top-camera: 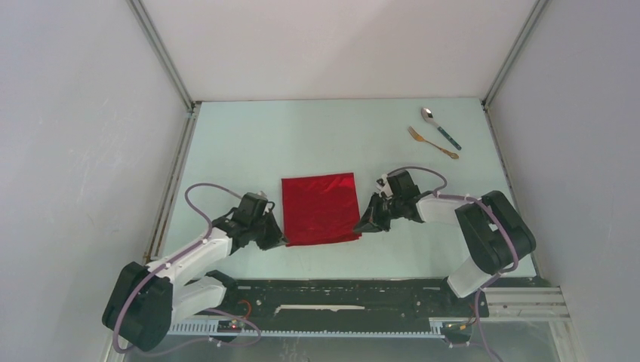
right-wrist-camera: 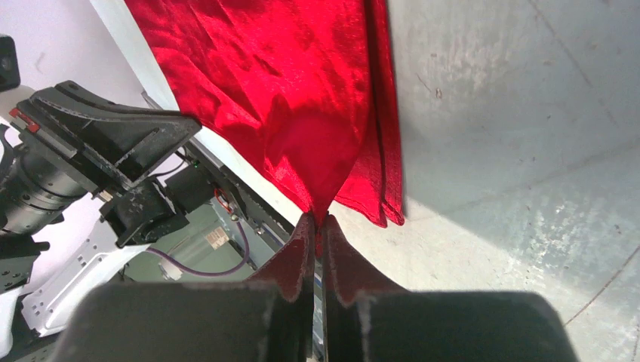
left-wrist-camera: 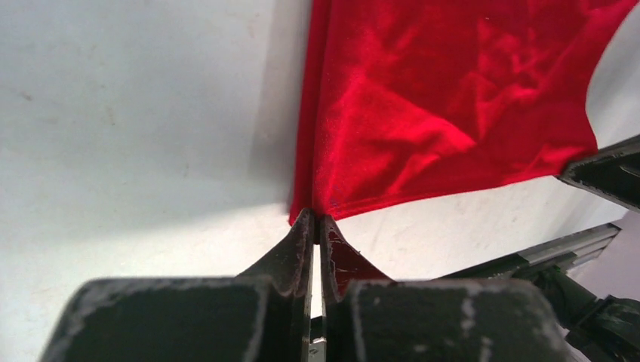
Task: Fold the napkin into a case and place the utensils inside
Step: Smooth out the square-folded napkin at the center of the board.
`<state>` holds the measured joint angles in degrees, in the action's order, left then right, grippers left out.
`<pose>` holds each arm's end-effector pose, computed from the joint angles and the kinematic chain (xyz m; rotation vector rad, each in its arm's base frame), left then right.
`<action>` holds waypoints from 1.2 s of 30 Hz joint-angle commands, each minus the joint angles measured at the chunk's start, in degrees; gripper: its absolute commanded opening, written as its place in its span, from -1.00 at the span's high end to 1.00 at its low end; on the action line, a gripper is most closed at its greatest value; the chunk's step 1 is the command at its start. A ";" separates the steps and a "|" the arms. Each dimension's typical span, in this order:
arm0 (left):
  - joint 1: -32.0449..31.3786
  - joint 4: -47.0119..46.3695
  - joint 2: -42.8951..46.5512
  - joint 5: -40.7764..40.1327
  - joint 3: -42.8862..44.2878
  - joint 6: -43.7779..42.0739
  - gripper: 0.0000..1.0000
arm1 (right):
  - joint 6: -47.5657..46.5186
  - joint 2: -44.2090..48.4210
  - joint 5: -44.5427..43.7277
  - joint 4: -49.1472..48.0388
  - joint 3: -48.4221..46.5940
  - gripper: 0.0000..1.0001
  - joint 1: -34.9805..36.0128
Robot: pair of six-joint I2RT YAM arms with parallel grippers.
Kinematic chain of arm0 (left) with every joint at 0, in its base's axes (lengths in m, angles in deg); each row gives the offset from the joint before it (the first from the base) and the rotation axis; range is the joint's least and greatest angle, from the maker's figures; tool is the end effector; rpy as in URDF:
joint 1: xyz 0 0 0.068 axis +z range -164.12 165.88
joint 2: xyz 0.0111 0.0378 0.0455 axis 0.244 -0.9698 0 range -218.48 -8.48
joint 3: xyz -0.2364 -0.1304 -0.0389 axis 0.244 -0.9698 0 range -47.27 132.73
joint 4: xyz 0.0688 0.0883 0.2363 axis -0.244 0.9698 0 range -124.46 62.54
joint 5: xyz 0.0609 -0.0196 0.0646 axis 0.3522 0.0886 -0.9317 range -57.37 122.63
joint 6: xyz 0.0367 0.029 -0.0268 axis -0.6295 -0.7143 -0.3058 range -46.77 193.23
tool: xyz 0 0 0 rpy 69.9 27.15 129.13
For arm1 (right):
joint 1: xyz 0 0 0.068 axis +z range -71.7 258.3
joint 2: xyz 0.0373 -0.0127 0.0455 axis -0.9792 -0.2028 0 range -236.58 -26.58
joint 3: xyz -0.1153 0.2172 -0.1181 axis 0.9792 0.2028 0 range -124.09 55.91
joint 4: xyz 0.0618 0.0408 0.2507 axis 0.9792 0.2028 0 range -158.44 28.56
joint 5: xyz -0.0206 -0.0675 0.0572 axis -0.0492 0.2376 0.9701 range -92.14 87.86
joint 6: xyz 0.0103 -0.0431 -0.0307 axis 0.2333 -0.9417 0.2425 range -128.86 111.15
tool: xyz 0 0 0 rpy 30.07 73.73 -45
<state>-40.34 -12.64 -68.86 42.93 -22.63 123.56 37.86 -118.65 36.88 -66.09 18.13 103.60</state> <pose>0.1605 -0.0860 0.1566 -0.4992 2.6795 -0.6839 0.2408 0.1386 0.1285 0.2267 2.7890 1.2875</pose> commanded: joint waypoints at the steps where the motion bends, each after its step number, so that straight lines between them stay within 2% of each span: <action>1: 0.29 -0.13 0.34 -2.44 -0.47 -1.81 0.89 | -0.37 -0.86 -0.50 -0.94 1.14 1.00 1.24; 12: 0.29 -0.44 -0.20 -0.89 -0.74 -1.74 0.88 | -0.16 -1.07 -0.72 -1.19 2.51 1.00 1.38; 19: 0.29 1.67 3.51 -0.11 -0.64 -1.07 0.85 | -0.84 2.31 -2.09 1.50 2.80 1.00 1.39; 26: 0.29 1.37 2.38 -0.24 -1.50 -0.76 0.81 | -0.59 -1.58 -1.62 -1.19 3.24 1.00 1.64; 29: 0.29 2.06 2.94 -0.65 -1.58 -0.50 0.69 | -0.77 -1.01 -1.65 -0.80 3.51 0.77 1.81; 32: 0.29 4.82 4.60 0.27 -0.80 -0.17 0.39 | -3.12 2.29 -2.47 2.97 3.40 0.38 1.58; 36: 0.29 12.24 10.72 0.97 2.73 -0.89 0.05 | -10.29 9.19 -6.58 16.01 0.01 0.04 0.75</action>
<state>-40.27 -7.48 -64.10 43.11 -23.57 123.29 35.04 -116.46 34.30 -61.94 21.34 104.84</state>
